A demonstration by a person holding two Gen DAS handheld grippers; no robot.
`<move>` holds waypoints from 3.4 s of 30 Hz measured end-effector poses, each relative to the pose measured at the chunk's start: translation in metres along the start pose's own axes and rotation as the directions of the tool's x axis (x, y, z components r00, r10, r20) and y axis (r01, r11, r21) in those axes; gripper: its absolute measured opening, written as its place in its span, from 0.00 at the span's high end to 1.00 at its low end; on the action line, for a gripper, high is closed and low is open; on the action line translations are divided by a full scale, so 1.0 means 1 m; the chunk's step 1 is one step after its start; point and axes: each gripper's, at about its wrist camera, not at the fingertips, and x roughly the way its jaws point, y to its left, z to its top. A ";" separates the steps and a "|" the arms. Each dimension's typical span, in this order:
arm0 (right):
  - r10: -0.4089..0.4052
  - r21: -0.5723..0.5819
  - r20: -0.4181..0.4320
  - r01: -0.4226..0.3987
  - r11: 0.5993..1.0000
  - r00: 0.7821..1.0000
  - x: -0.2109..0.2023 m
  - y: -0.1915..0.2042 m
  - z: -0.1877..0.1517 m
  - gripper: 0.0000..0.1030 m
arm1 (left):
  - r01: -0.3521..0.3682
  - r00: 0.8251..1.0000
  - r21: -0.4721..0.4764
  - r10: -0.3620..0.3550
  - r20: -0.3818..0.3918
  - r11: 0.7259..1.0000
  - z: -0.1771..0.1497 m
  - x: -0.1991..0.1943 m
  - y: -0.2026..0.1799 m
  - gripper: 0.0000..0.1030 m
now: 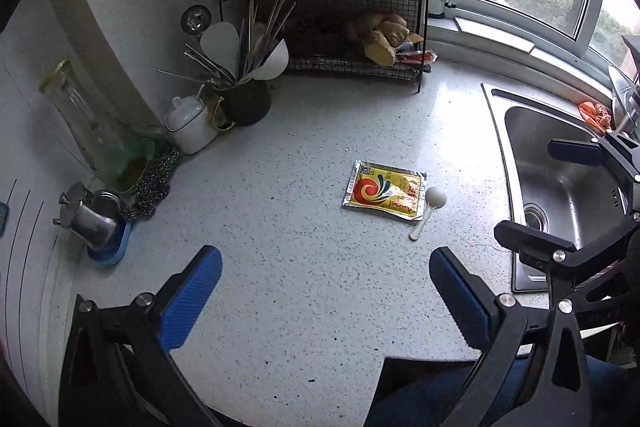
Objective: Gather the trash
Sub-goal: 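Grasp the yellow Angel yeast packet with the right tool, then grasp the white plastic spoon with the left tool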
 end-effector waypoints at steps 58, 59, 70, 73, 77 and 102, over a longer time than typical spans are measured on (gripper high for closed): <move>0.087 -0.246 -0.259 -0.153 0.957 0.962 0.162 0.019 0.055 0.64 | 0.325 0.895 -0.002 -0.309 -0.321 0.946 0.039 0.182 0.015 0.00; 0.082 -0.237 -0.254 -0.144 0.961 0.964 0.155 0.015 0.053 0.64 | 0.335 0.895 0.012 -0.314 -0.318 0.942 0.040 0.180 0.012 0.00; -0.017 -0.047 -0.214 0.007 0.999 0.977 0.100 -0.031 0.036 0.63 | 0.413 0.880 0.157 -0.348 -0.323 0.897 0.046 0.170 -0.045 0.00; -0.025 0.034 -0.220 0.033 0.999 0.975 0.088 -0.050 0.023 0.63 | 0.438 0.872 0.189 -0.364 -0.328 0.879 0.043 0.169 -0.058 0.00; -0.047 0.116 -0.228 0.075 0.990 0.972 0.079 -0.066 0.006 0.63 | 0.468 0.851 0.203 -0.377 -0.364 0.860 0.039 0.183 -0.085 0.00; -0.058 0.325 -0.203 0.123 0.938 0.978 0.065 -0.093 -0.030 0.62 | 0.443 0.879 0.420 -0.294 -0.374 0.792 0.041 0.197 -0.180 0.78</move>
